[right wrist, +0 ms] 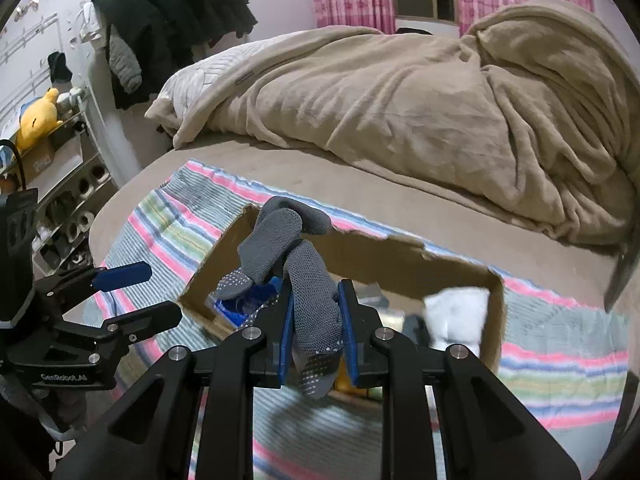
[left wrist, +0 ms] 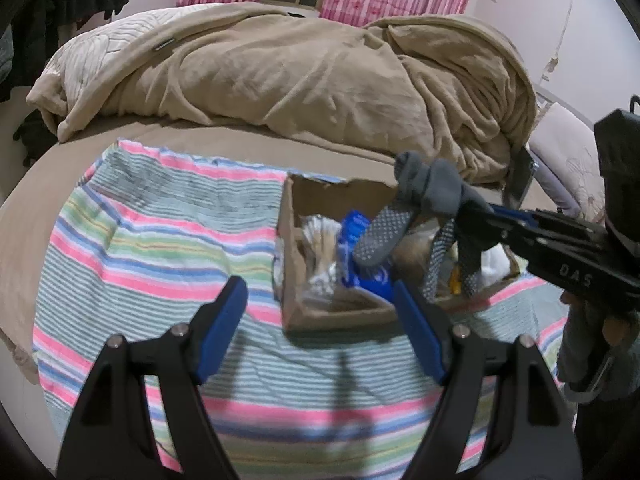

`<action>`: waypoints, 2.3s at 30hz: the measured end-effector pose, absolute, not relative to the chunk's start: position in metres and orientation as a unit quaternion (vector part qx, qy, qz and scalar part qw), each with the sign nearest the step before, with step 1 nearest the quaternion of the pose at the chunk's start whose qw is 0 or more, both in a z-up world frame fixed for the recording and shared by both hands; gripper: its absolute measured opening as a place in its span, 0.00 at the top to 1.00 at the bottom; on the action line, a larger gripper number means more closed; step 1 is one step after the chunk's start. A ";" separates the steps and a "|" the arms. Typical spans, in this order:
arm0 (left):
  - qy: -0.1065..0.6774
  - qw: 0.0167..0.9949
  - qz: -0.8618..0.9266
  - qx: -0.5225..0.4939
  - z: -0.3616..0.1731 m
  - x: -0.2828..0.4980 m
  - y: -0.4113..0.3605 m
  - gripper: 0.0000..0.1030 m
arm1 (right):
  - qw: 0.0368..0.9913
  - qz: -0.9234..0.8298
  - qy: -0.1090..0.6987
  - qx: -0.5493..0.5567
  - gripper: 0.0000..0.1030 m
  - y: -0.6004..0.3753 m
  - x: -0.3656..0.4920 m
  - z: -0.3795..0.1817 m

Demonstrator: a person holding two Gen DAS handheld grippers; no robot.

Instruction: Organize objects

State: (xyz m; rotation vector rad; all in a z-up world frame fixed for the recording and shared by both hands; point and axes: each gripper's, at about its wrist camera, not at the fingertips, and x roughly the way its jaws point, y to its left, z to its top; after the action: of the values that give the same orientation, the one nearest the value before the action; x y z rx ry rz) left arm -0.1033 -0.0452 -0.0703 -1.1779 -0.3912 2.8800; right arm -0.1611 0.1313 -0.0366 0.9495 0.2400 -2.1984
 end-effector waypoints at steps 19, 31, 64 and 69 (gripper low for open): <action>-0.138 -0.013 0.916 -0.375 -0.081 -0.127 -0.066 0.25 | 0.358 -0.831 0.174 0.390 0.78 0.088 -0.201 -0.081; -0.141 -0.022 0.915 -0.378 -0.079 -0.123 -0.070 0.25 | 0.342 -0.829 0.180 0.404 0.77 0.078 -0.210 -0.101; -0.102 0.002 0.926 -0.363 -0.035 -0.057 -0.009 0.23 | 0.320 -0.868 0.063 0.374 0.39 0.171 -0.112 -0.032; -0.101 0.013 0.926 -0.363 -0.033 -0.041 0.001 0.16 | 0.304 -0.879 0.043 0.365 0.38 0.188 -0.090 -0.025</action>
State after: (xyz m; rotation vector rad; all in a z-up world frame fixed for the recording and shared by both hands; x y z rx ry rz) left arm -0.0414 0.0010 -0.0326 -1.1316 -0.3134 2.8858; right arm -0.0898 0.1878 -0.0245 0.9679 0.1151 -2.3286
